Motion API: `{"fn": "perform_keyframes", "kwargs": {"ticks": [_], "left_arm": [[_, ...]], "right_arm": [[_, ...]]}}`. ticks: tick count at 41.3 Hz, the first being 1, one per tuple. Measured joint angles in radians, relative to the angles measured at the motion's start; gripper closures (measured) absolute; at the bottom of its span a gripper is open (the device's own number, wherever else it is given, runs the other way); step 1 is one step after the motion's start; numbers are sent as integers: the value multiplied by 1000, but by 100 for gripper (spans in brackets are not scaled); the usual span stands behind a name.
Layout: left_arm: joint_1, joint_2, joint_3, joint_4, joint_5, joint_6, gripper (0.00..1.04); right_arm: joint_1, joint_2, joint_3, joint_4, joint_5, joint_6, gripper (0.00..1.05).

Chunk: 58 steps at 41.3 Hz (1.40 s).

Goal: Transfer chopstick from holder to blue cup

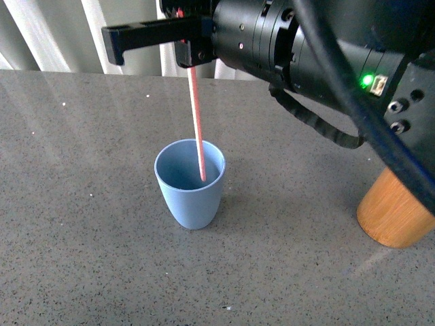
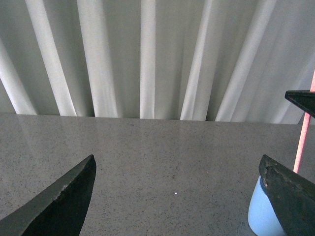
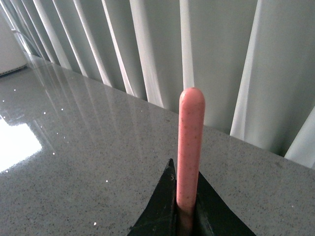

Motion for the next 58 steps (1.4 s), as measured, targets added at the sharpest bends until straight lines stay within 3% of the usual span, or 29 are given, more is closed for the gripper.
{"fn": "perform_keyframes", "kwargs": {"ticks": [19, 24, 39, 43, 49, 58], "left_arm": [[0, 0, 0, 0, 0, 0, 7], [0, 0, 0, 0, 0, 0, 7], [0, 0, 0, 0, 0, 0, 7], [0, 0, 0, 0, 0, 0, 7], [0, 0, 0, 0, 0, 0, 7], [0, 0, 0, 0, 0, 0, 7]], "right_arm": [[14, 141, 26, 51, 16, 16, 103], [16, 139, 33, 49, 29, 18, 78], [11, -10, -12, 23, 101, 16, 25], [-7, -129, -51, -17, 170, 8, 8], [-55, -332, -148, -90, 300, -1, 10], [-185, -792, -393, -380, 599, -14, 10]]}}
